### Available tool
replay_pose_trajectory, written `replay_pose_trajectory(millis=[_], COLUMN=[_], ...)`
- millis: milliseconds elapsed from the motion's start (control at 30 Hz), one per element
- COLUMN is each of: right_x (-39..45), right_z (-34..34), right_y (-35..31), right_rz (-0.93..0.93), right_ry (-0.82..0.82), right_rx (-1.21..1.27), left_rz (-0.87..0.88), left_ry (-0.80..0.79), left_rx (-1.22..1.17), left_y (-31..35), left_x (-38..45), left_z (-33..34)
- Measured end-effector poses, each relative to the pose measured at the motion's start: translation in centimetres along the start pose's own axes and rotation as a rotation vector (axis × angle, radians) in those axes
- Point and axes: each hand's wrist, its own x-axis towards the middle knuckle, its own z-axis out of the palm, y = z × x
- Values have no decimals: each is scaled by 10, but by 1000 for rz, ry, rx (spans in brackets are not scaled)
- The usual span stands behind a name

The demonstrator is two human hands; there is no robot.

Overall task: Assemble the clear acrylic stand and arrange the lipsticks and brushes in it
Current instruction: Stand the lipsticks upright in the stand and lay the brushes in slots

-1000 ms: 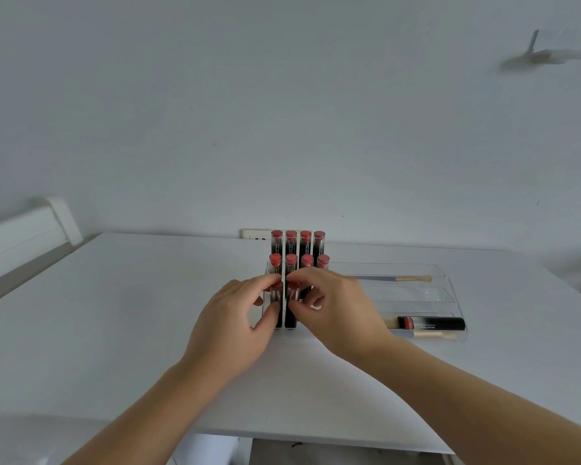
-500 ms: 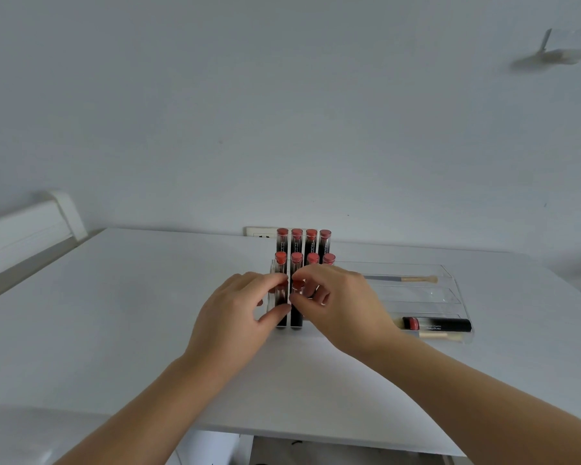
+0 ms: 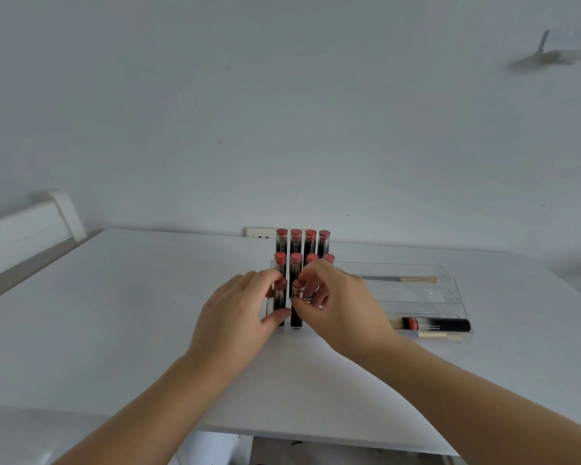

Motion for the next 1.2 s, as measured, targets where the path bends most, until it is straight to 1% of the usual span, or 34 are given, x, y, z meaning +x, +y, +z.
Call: replay_pose_trajectory(millis=[233,467,767,1067,1200], right_x=[-2,-3,-5,-7,-9], right_z=[-2,4,4,0,-12], right_y=[2,1,0,4,9], right_rz=[-5,26,-5,-49,-71], right_ry=[-20,10,15,1,-10], right_rx=[-15,23,36,-11,-44], left_rz=[-56,-68,-65,-56,-73], left_ry=[-14,-38,-45,-45,-49], left_rx=[-47,-81,-96,-106,-131], left_y=[-2,-2,-6,-7,-8], left_x=[-3,-1,-5,-8,-9], left_z=[-1,0,3,6,7])
